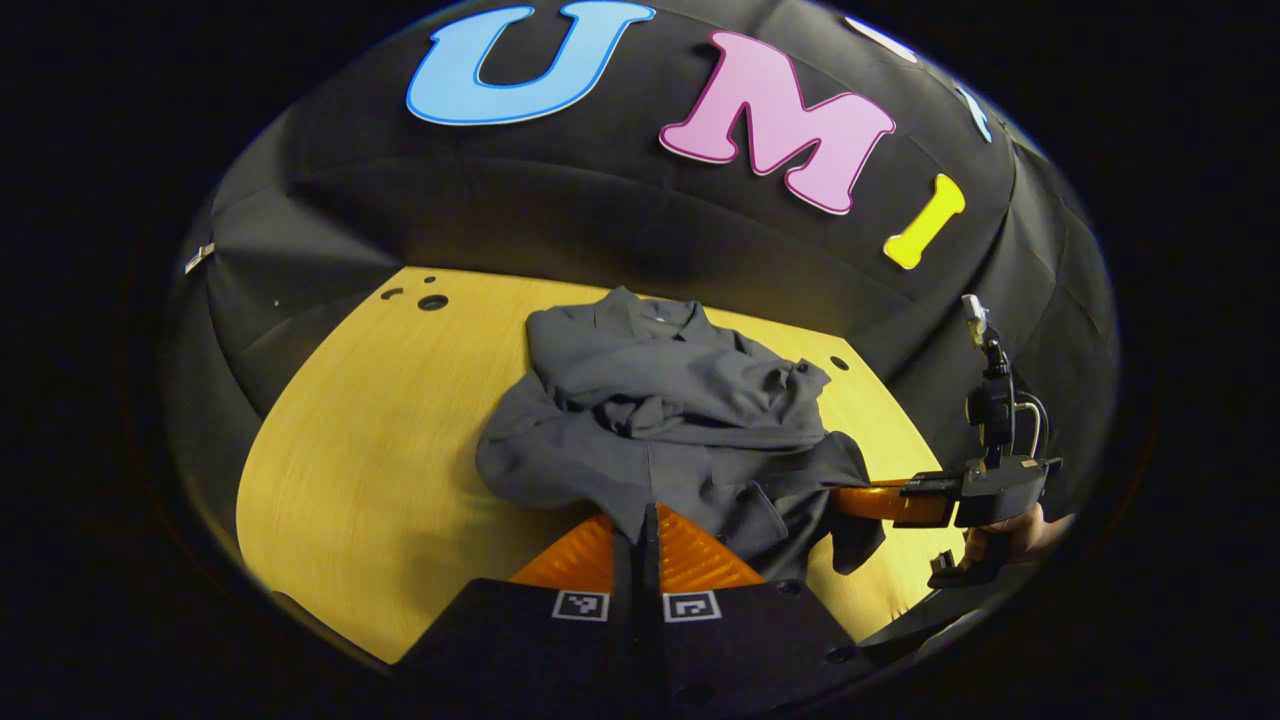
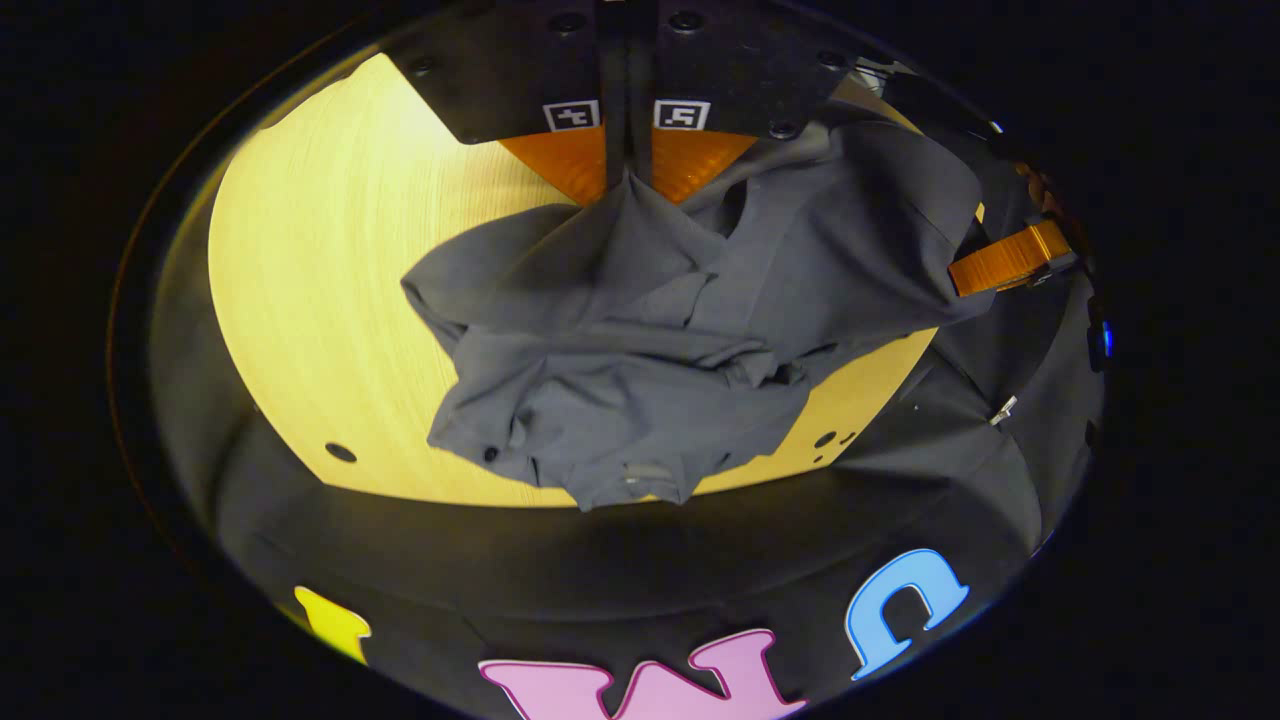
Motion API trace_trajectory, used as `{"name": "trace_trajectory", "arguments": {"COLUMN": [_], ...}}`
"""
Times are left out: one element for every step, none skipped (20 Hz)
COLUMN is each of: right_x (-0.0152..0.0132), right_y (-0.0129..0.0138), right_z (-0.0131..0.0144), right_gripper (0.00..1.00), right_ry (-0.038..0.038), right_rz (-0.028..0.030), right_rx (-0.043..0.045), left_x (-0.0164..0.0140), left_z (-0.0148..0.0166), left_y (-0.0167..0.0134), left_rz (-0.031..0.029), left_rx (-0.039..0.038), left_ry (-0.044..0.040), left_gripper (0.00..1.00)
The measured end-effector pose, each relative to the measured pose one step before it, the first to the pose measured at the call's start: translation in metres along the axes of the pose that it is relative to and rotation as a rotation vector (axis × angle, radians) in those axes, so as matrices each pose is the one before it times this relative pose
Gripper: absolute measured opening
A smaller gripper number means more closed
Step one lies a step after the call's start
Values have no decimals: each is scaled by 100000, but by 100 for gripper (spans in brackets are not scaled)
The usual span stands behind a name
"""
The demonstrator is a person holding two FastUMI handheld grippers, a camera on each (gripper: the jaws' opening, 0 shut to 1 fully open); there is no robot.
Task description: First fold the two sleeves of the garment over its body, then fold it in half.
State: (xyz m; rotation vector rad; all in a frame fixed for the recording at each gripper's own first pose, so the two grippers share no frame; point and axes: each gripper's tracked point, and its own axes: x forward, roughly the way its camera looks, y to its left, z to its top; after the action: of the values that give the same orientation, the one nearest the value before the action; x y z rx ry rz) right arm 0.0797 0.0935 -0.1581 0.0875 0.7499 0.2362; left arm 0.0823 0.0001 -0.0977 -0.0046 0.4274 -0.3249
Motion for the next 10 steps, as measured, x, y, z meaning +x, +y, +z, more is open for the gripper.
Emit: {"name": "trace_trajectory", "arguments": {"right_x": [479,494,398,338,314,389,516,483,526,640], "right_y": [-388,-254,-294,-135,-290,-247,-428,-408,-248,-388], "right_z": [1070,1197,1233,1269,1183,1261,1224,1303,1016,1207], "right_gripper": [5,5,5,5,5,5,5,5,5,5], "right_ry": [-2064,-2392,-2218,-2055,-2099,-1998,-1785,-1893,-1497,-1531], "right_rz": [-319,-219,-402,-248,-499,-225,-228,-260,-340,-379], "right_rx": [-1369,-807,-451,-125,318,905,1308,1535,1584,1507], "left_x": [325,228,402,420,477,625,735,854,931,1004], "left_z": [744,893,1070,973,1041,1174,1076,1306,1227,1197], "left_y": [-12,-113,-80,-108,54,43,-164,-54,-29,119], "left_rz": [8,-121,-293,-206,-102,-77,-280,-468,25,179], "left_rx": [140,101,274,427,581,231,-220,-385,25,401], "left_ry": [-1381,-1473,-1686,-1428,-1715,-1742,-1469,-1509,-1345,-1550], "left_gripper": [6,6,6,6,6,6,6,6,6,6]}}
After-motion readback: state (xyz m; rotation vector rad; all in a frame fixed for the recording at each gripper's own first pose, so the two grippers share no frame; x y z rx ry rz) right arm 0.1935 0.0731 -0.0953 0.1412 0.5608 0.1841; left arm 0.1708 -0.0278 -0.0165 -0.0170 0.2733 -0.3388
